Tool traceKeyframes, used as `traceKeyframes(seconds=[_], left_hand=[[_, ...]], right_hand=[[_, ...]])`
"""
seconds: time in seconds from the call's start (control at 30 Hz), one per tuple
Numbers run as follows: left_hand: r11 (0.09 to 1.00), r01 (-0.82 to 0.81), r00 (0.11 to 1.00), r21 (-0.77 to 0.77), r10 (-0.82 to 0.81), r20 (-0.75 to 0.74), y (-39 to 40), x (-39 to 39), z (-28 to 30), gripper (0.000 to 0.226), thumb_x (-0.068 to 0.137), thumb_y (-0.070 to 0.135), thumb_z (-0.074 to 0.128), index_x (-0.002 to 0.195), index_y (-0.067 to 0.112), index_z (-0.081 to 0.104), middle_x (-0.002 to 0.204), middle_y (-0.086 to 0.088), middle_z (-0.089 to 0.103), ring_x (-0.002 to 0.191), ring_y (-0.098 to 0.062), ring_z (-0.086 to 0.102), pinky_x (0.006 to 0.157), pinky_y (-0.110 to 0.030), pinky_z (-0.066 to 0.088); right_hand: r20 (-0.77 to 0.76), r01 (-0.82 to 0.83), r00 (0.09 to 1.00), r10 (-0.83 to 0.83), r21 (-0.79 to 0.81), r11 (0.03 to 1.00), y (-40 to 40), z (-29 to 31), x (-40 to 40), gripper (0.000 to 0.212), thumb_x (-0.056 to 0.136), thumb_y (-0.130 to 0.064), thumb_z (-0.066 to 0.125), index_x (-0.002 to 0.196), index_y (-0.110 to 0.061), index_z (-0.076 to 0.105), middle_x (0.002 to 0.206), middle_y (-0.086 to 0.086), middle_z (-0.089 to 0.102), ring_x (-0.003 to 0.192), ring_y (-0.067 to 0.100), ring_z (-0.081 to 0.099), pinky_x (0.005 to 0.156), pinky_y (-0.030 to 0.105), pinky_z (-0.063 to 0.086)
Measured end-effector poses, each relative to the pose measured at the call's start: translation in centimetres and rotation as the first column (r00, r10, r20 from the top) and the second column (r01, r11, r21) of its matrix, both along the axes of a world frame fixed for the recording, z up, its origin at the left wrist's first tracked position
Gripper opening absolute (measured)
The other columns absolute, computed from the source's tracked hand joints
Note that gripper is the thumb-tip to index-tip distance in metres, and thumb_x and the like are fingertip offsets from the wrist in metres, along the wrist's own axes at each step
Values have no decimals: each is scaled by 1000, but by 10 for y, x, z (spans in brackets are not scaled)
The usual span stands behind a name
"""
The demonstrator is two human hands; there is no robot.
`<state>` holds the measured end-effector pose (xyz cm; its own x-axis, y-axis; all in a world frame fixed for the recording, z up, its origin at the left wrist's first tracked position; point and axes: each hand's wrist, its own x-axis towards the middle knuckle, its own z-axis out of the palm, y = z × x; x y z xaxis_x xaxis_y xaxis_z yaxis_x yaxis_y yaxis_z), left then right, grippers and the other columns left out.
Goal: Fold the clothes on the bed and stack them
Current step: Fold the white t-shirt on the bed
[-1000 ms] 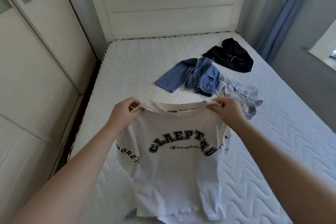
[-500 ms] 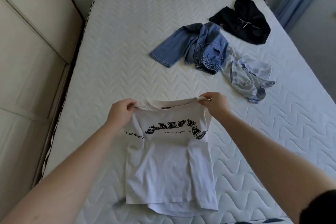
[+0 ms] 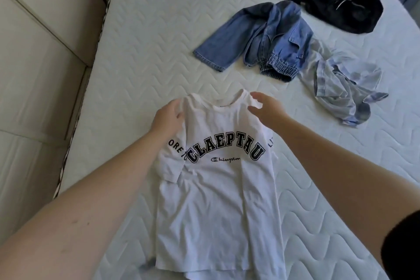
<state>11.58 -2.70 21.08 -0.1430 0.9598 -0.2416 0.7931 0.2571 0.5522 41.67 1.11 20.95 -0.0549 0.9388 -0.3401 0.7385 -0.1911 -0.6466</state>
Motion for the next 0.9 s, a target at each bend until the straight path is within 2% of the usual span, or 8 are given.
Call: traceKeyframes(seconds=[0.23, 0.33, 0.43, 0.57, 0.67, 0.73, 0.8, 0.9], left_hand=[[960, 122, 992, -251, -113, 47, -120, 34, -101, 52, 95, 15, 52, 146, 17, 41, 143, -12, 48, 118, -30, 55, 96, -33, 43], [915, 234, 971, -328, -237, 29, -171, 46, -141, 57, 94, 14, 52, 148, 16, 37, 148, -10, 42, 130, -27, 45, 104, -33, 39], [832, 378, 906, -407, -422, -21, -224, 53, -172, 65, 90, 15, 54, 151, 16, 31, 151, -9, 39, 137, -25, 36, 109, -34, 35], [676, 471, 782, -566, -617, -86, -303, 53, -199, 73, 91, 24, 53, 155, 24, 18, 162, -7, 14, 147, -23, 17, 118, -34, 21], [613, 453, 776, -647, -629, -52, -353, 52, -205, 83, 89, 20, 56, 156, 30, 9, 163, -2, -9, 150, -22, 0, 120, -39, 14], [632, 425, 777, -648, -622, -97, -378, 53, -205, 91, 87, 14, 59, 155, 34, 2, 162, 1, -15, 150, -21, -5, 120, -42, 12], [684, 410, 779, -604, -607, -158, -394, 53, -202, 92, 85, 9, 61, 155, 32, 6, 163, -1, -7, 150, -22, 2, 118, -42, 16], [811, 408, 812, -418, -532, -239, -403, 49, -196, 77, 65, -10, 71, 137, 11, 53, 145, -18, 44, 128, -36, 49, 103, -44, 44]], right_hand=[[72, -141, 984, 161, -229, 963, -101, -88, 0, 50, 95, -26, 60, 143, -20, 48, 133, 8, 59, 120, 27, 55, 94, 29, 41], [101, -200, 963, 249, -350, 915, -159, -130, -7, 51, 96, -28, 56, 145, -22, 44, 133, 10, 58, 119, 27, 55, 93, 30, 42], [130, -312, 906, 402, -435, 844, -224, -167, -14, 54, 96, -29, 51, 148, -24, 39, 146, 8, 46, 129, 28, 45, 101, 32, 37], [163, -389, 827, 538, -527, 756, -314, -196, -9, 60, 95, -31, 51, 151, -24, 31, 158, 1, 27, 142, 25, 29, 111, 37, 31], [185, -411, 782, 596, -567, 714, -379, -200, 4, 69, 95, -31, 49, 156, -25, 17, 164, -6, 1, 149, 20, 7, 116, 40, 22], [214, -434, 740, 638, -572, 696, -413, -199, 10, 69, 95, -26, 47, 156, -26, 14, 163, -7, -8, 150, 19, -1, 118, 39, 20], [245, -452, 710, 661, -562, 693, -432, -197, 14, 71, 93, -13, 48, 156, -26, 15, 163, -5, -11, 150, 20, -5, 118, 38, 18], [300, -464, 691, 657, -513, 722, -442, -197, 25, 75, 90, -1, 45, 156, -21, 15, 163, 0, -11, 150, 21, -7, 118, 36, 14]])
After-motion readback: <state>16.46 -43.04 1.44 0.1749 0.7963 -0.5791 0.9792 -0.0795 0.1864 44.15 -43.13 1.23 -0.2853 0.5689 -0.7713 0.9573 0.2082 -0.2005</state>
